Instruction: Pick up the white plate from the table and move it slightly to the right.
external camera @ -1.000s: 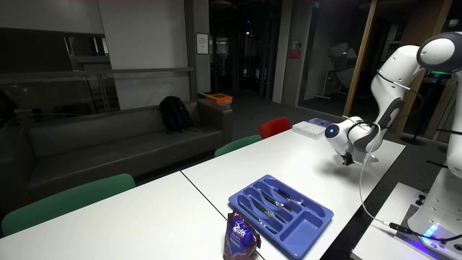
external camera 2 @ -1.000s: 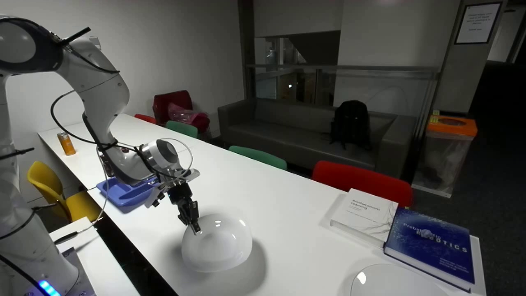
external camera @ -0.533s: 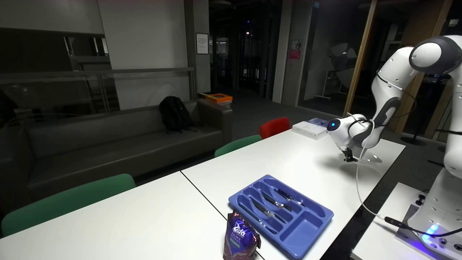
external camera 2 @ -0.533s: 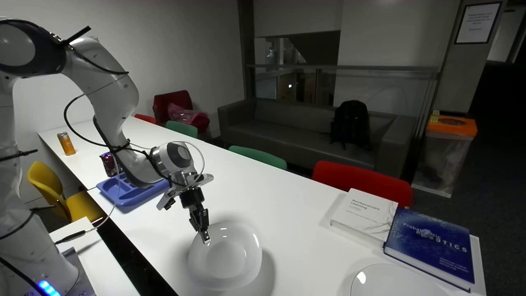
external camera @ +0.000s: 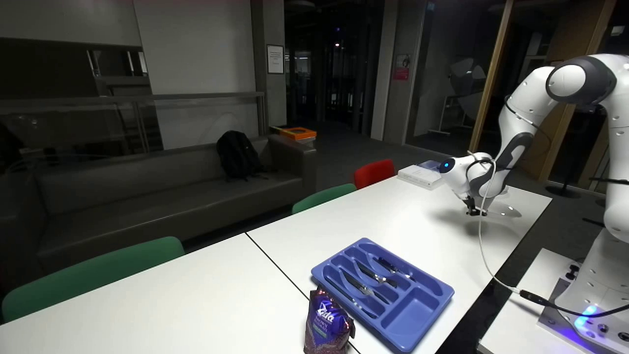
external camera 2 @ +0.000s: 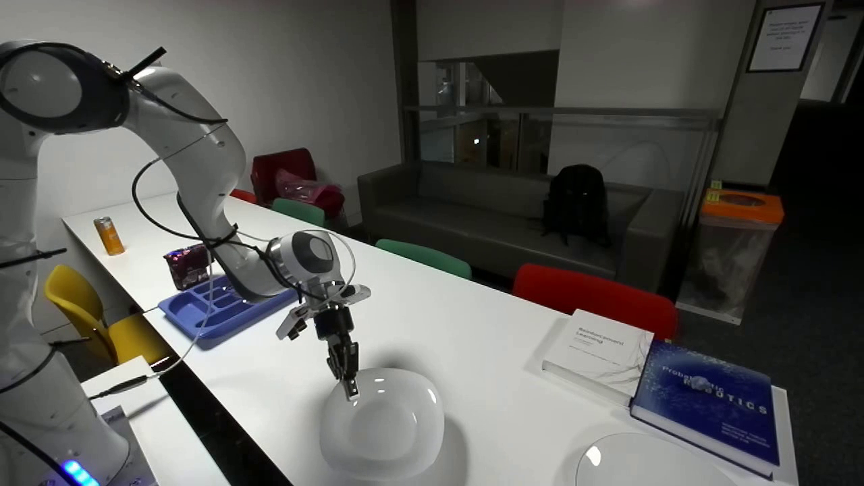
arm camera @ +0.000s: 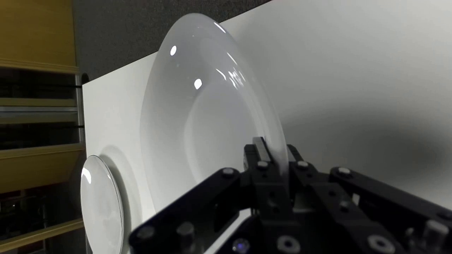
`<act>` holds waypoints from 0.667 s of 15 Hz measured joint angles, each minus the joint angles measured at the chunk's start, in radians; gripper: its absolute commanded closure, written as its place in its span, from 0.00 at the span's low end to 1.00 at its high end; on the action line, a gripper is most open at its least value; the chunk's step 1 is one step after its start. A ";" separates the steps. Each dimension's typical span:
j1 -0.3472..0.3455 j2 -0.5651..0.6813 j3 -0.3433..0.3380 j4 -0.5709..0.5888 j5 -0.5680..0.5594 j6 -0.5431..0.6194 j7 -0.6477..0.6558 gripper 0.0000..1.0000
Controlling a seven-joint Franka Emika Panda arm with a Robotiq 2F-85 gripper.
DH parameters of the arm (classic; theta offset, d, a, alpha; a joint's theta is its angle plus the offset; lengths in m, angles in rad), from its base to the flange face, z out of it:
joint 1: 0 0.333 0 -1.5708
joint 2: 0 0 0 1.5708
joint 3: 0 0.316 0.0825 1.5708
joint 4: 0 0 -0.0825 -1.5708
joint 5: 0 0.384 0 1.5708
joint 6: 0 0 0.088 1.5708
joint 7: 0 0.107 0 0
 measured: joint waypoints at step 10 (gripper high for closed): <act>0.031 0.114 0.009 0.158 0.002 -0.047 -0.019 0.98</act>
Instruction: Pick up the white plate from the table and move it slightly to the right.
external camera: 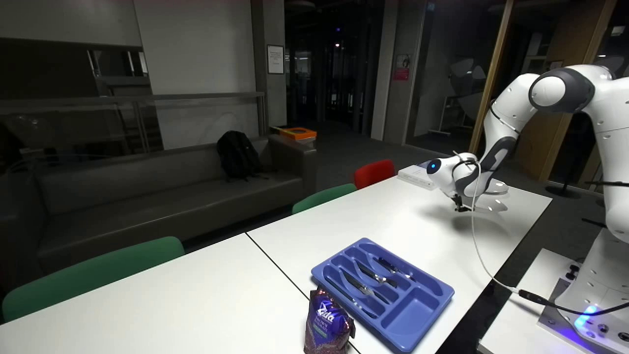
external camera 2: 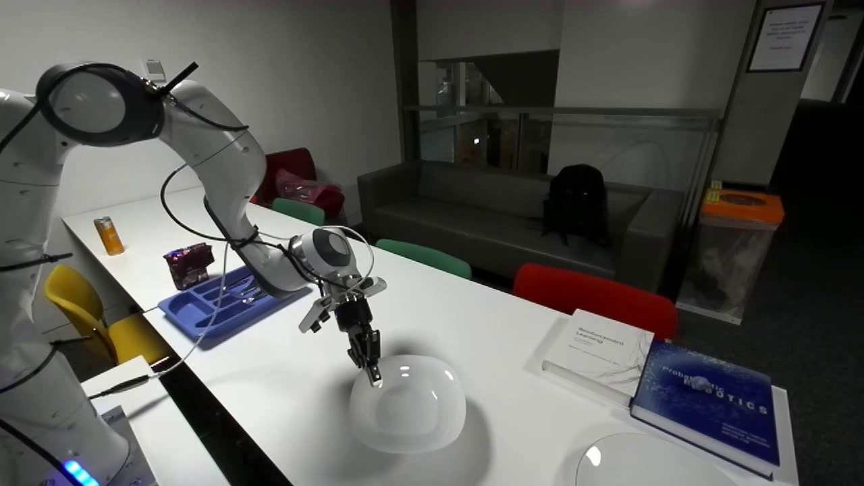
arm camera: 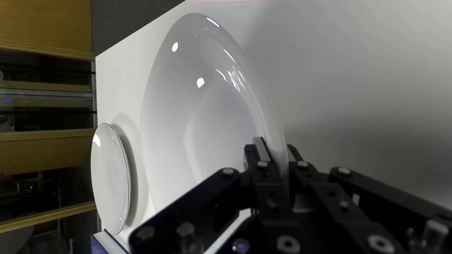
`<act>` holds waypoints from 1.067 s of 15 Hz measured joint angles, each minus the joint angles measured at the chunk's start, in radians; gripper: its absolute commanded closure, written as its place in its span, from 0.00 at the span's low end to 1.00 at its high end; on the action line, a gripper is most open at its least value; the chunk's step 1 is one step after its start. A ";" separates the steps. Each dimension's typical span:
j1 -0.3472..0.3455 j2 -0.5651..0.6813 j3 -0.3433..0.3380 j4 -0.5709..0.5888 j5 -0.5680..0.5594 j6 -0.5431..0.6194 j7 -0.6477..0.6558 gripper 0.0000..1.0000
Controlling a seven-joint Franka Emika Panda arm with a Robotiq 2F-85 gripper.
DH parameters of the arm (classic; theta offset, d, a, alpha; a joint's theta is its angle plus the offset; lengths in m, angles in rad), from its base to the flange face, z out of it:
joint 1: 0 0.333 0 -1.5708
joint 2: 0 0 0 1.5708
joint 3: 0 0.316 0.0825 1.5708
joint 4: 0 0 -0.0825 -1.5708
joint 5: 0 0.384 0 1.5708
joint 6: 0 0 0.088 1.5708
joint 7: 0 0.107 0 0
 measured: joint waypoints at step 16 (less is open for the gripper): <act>0.049 0.107 0.000 0.078 -0.005 0.000 0.057 0.98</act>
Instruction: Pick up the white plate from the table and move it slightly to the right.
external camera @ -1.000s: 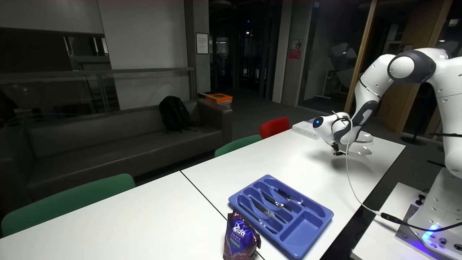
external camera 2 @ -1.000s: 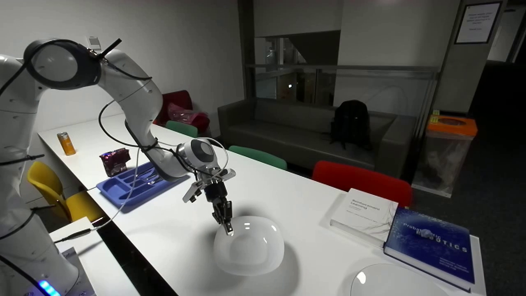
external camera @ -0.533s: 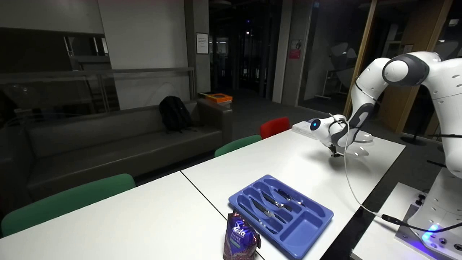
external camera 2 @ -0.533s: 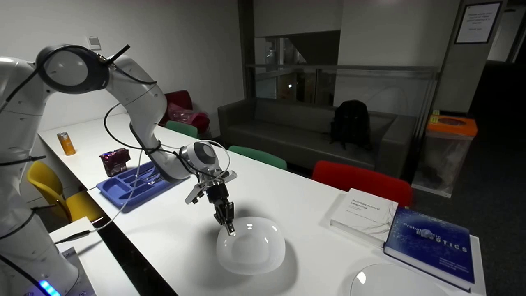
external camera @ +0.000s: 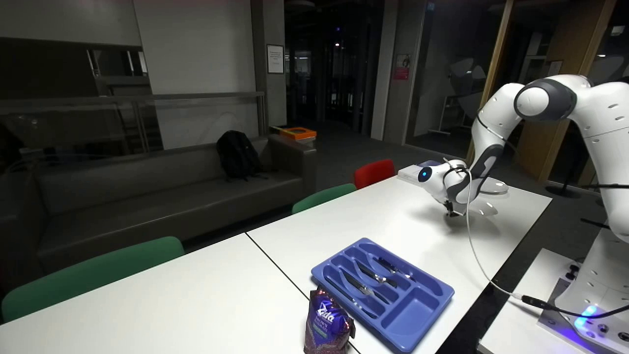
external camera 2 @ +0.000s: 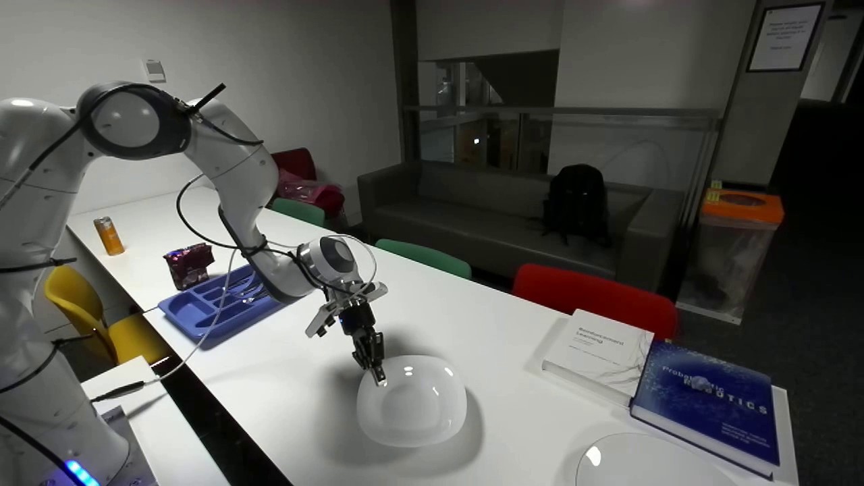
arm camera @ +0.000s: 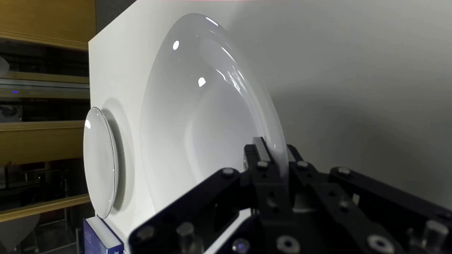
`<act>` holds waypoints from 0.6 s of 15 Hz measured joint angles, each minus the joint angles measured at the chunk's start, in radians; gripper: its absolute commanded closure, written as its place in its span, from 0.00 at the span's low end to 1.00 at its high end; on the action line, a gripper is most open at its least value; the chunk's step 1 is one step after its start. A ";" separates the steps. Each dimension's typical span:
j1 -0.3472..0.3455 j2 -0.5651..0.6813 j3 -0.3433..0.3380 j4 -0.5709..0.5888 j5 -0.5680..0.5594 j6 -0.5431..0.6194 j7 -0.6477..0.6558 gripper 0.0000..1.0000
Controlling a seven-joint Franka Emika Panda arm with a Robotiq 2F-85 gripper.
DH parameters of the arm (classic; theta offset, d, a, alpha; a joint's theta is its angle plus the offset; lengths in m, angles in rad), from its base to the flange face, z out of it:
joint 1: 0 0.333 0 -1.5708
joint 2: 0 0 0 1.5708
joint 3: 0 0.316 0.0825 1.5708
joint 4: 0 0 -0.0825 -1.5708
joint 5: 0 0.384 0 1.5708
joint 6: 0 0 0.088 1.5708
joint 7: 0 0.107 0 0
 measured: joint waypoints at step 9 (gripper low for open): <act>0.013 0.050 0.000 0.028 0.000 0.000 0.054 0.98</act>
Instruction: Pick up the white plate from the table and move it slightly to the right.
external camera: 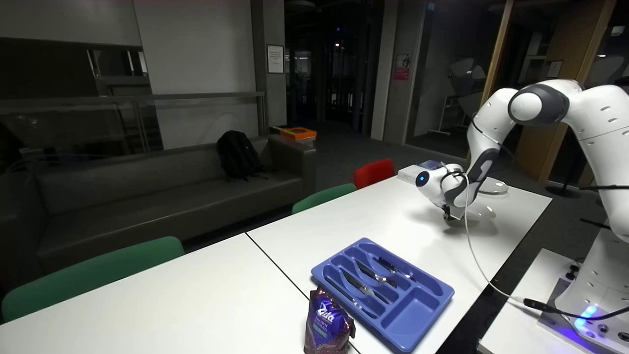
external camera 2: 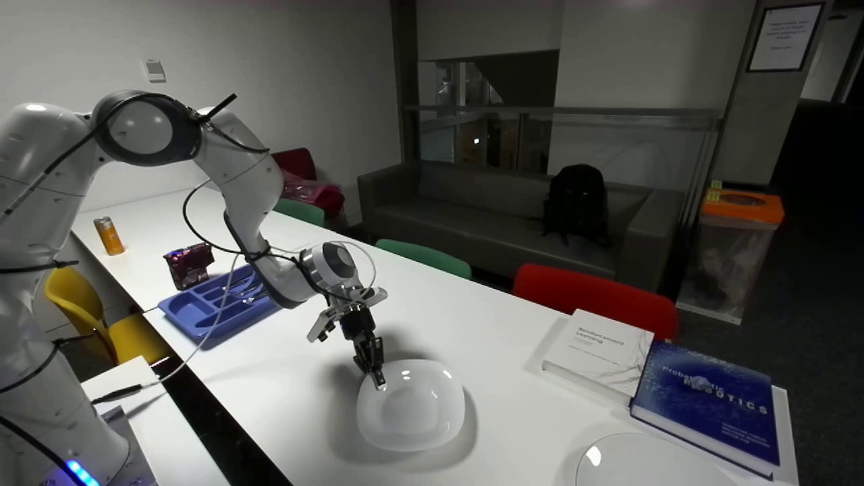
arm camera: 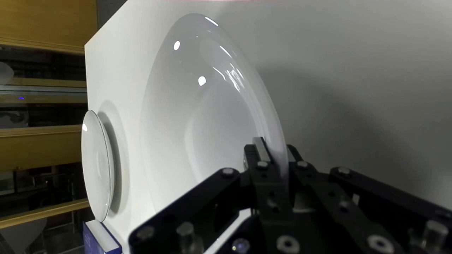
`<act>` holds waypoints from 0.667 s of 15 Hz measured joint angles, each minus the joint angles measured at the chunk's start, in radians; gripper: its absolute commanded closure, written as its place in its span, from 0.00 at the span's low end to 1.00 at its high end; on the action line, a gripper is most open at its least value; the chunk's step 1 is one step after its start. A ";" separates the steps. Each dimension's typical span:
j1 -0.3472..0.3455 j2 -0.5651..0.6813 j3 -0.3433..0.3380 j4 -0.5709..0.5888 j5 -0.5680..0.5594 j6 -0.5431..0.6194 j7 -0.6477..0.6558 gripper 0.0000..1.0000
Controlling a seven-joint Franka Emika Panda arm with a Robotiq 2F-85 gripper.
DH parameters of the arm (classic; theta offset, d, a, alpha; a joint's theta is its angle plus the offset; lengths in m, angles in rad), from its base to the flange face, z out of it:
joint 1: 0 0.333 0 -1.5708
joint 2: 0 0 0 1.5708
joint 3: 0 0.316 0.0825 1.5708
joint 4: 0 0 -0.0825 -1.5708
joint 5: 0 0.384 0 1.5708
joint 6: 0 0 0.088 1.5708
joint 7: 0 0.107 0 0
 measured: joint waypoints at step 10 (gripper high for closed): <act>0.002 0.026 0.000 0.027 -0.002 -0.003 0.000 0.98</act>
